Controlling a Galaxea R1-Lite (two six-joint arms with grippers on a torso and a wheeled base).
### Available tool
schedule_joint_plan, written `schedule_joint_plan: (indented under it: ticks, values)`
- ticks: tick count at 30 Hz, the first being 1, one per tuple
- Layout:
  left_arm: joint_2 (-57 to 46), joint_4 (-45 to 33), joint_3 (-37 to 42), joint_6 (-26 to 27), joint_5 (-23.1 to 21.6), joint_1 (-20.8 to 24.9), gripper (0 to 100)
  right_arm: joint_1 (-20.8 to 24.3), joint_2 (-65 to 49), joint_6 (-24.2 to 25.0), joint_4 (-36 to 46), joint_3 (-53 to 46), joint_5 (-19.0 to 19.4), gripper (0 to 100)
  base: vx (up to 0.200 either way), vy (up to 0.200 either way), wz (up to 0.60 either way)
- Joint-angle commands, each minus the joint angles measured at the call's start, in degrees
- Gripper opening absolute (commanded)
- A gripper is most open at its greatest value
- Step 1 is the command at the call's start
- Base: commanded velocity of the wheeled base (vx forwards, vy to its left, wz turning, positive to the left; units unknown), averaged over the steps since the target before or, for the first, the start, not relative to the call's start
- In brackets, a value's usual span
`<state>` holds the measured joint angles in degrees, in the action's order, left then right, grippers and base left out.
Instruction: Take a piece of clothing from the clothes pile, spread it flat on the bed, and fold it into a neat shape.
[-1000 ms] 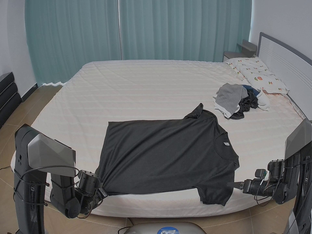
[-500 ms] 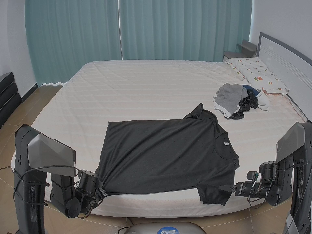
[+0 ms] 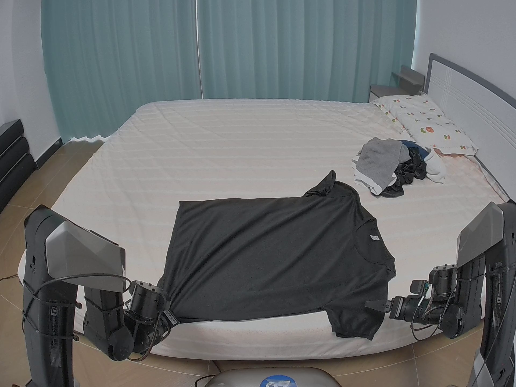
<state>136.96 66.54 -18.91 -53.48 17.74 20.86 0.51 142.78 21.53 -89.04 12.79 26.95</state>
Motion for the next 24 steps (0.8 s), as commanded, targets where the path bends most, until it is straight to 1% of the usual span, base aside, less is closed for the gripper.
schedule_joint_plan:
  ticks: [1, 4, 12, 13, 20, 24]
  values:
    - [0.06, 0.00, 0.01, 0.04, 0.02, -0.03, 0, 0.63, 0.31, 0.18, -0.52, 0.40, 0.12, 100, 0.000, 0.000, 0.00]
    - [0.15, 0.00, -0.08, 0.04, 0.02, -0.03, 0, 2.39, 0.22, 0.36, -0.61, 0.40, 0.20, 100, 0.000, 0.000, 0.00]
    - [0.15, 0.08, -0.08, 0.04, 0.02, 0.06, 0, 3.09, 0.57, 0.36, -0.61, 0.57, 0.20, 100, 0.000, 0.000, 0.00]
    - [0.15, 0.00, -0.08, 0.04, 0.02, 0.06, 0, 3.00, 0.75, 0.27, -0.61, 0.75, 0.12, 0, 0.000, 0.000, 0.00]
    - [0.06, 0.00, 0.01, 0.04, 0.02, -0.03, 0, 2.48, 1.63, 0.09, -0.61, 1.45, -1.20, 0, 0.000, 0.000, 0.00]
    - [-0.12, 0.00, 0.54, 0.31, 0.10, -0.12, 0, 1.51, 1.10, 0.09, -0.61, 0.57, -1.20, 0, 0.000, 0.000, 0.00]
